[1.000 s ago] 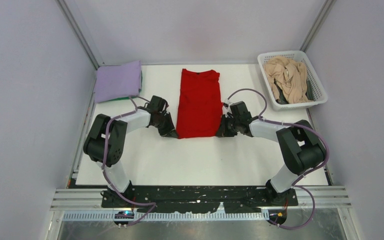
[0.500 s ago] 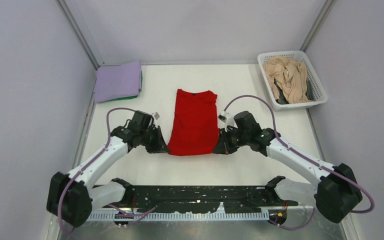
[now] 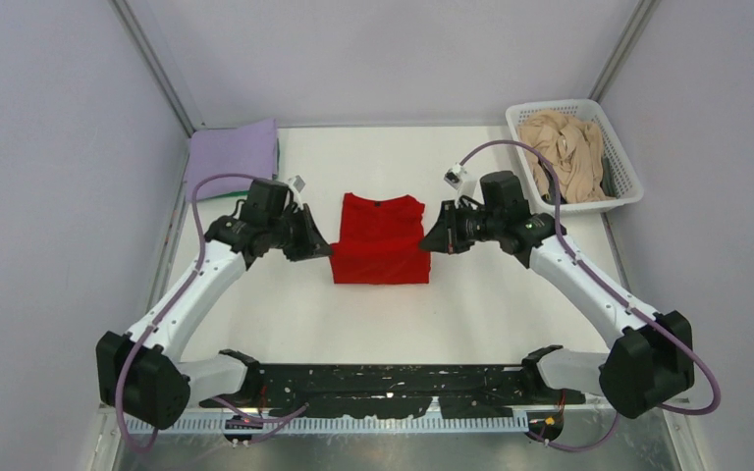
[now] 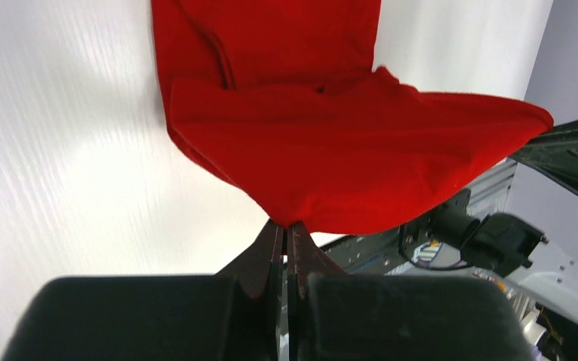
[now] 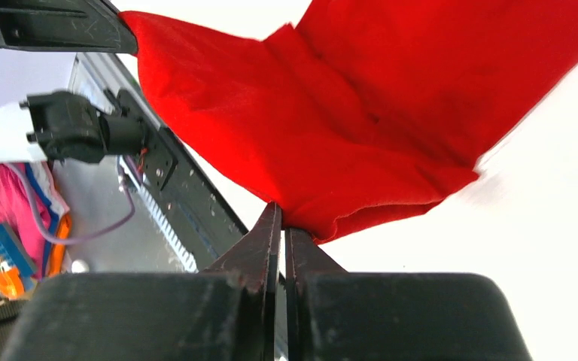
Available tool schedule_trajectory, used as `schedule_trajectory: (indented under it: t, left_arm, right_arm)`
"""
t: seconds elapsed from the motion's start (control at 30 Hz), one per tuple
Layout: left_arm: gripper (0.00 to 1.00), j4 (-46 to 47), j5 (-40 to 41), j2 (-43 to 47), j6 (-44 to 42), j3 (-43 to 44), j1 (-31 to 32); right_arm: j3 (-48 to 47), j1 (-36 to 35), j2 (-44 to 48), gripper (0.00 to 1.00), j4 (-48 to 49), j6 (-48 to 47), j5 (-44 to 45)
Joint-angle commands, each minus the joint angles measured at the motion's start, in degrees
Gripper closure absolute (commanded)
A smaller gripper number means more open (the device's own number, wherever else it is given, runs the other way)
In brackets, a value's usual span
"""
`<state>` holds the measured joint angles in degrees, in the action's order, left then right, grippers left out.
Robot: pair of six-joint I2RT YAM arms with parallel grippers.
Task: Fold and stack the t-shirts
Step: Fold the long partially folded tshirt into a neat square
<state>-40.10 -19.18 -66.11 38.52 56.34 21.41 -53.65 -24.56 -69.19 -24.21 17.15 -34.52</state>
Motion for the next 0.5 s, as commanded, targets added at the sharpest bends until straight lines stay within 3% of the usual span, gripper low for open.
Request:
schedule_trajectory:
  t: [0.0, 0.47]
  left_arm:
    - [1.0, 4.9, 3.6, -6.1, -1.1, 7.6, -1.9]
    - [1.0, 2.7, 5.8, -31.8, -4.0, 28.5, -6.3]
  right_arm:
    - [-6.3, 4.2, -4.8, 0.95, 5.8, -0.9, -3.5]
    - [-20.2, 8.9, -24.5, 0.95, 9.8, 0.6, 1.3]
